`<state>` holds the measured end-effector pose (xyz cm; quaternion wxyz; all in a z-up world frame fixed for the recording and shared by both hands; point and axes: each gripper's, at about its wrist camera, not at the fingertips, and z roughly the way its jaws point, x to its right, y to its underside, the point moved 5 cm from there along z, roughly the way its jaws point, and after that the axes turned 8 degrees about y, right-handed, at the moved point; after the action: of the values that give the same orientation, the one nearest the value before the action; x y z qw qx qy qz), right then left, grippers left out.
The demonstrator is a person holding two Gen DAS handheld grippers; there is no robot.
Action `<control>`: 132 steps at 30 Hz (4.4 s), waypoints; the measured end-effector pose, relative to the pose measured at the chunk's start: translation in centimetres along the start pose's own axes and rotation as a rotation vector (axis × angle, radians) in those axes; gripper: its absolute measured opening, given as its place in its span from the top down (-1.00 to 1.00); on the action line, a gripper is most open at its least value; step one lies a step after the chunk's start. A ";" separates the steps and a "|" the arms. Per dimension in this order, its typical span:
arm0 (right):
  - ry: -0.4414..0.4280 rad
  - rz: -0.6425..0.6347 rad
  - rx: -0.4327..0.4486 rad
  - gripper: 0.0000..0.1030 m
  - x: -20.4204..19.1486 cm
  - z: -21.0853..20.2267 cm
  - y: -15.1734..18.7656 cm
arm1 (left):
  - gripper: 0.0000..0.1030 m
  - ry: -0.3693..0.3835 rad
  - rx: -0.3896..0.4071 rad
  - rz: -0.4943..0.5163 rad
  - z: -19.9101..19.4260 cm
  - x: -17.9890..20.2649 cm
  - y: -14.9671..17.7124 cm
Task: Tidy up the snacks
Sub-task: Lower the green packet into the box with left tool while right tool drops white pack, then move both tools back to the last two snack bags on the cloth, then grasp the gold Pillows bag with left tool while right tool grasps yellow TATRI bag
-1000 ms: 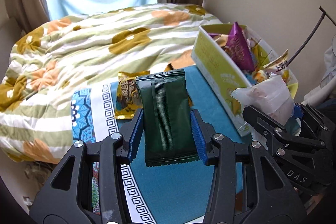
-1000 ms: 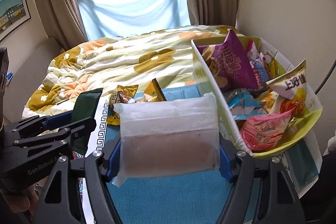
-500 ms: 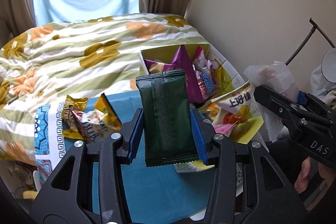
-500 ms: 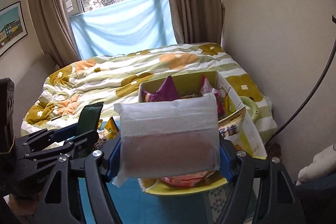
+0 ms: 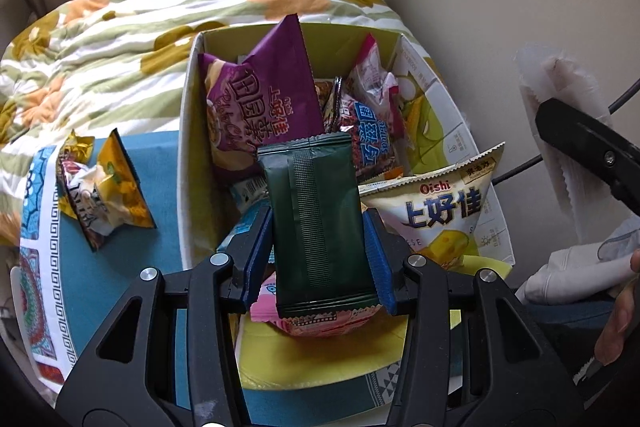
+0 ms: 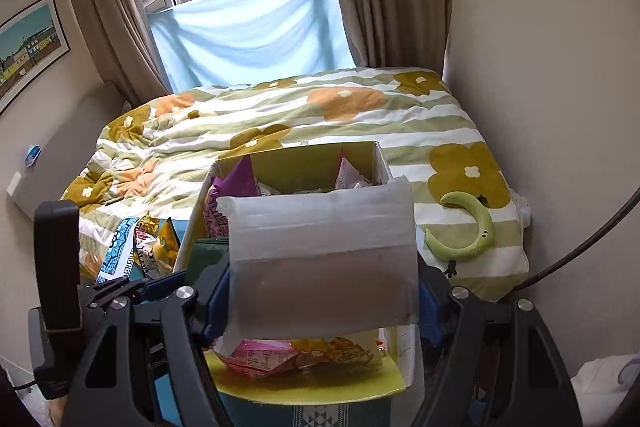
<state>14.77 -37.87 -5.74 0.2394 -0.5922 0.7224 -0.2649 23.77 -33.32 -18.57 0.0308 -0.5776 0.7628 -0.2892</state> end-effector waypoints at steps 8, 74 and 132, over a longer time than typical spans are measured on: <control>-0.055 0.000 -0.036 -0.36 1.5 1.6 -0.1 | -0.99 -0.056 0.016 -0.003 -0.2 0.0 -0.2; -0.242 -0.151 0.058 -0.99 -18.1 -1.0 1.1 | -0.99 -0.242 0.186 -0.154 -18.9 -23.2 2.8; -0.096 0.567 -0.401 -0.67 -29.5 22.7 9.7 | 0.01 0.036 -0.304 0.002 4.0 -40.0 -2.7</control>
<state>28.06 -9.56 -28.18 0.2160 -0.4151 0.8837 -0.0123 40.90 0.61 -32.07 -0.0704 -0.5697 0.7987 -0.1807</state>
